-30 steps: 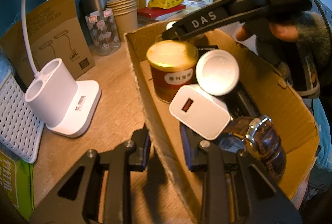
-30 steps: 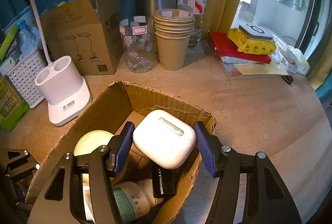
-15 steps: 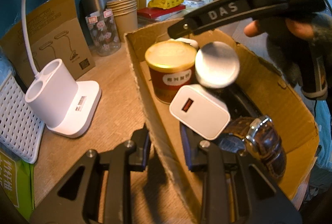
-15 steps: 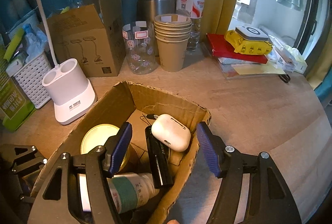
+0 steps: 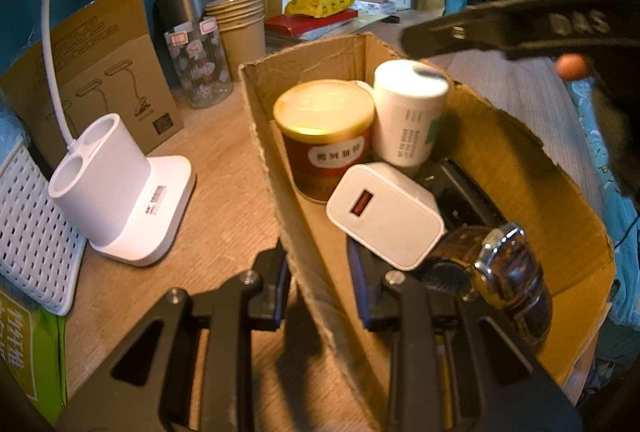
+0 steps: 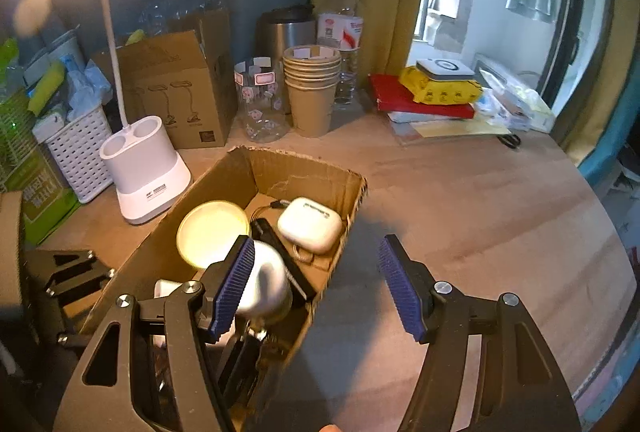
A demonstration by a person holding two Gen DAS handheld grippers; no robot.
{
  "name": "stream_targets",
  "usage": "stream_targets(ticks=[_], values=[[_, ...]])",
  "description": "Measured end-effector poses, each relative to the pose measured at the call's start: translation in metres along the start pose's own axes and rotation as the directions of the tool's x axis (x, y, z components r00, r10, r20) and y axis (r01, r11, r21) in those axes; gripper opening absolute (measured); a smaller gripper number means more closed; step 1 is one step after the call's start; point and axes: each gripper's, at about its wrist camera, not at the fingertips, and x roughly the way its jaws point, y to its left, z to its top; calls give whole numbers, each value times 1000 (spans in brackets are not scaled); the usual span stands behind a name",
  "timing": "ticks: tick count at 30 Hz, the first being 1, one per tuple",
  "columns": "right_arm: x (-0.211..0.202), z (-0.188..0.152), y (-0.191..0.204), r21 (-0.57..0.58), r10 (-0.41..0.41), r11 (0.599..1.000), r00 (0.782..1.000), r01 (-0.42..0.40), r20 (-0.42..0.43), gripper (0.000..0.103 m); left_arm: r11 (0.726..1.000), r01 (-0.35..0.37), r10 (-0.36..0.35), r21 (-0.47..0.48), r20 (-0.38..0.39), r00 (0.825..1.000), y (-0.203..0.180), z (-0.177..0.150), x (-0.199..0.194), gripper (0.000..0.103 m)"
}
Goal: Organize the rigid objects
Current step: 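Open the right gripper, releasing the earbud case, and withdraw it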
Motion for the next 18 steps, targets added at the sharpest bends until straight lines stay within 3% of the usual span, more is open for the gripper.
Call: stream_targets(ticks=[10, 18], values=[[-28, -37, -5, 74, -19, 997, 1000, 19, 1, 68, 1000, -17, 17, 14, -7, 1000, -5, 6, 6, 28], [-42, -62, -34, 161, -47, 986, 999, 45, 9, 68, 999, -12, 12, 39, -2, 1000, -21, 16, 15, 26]])
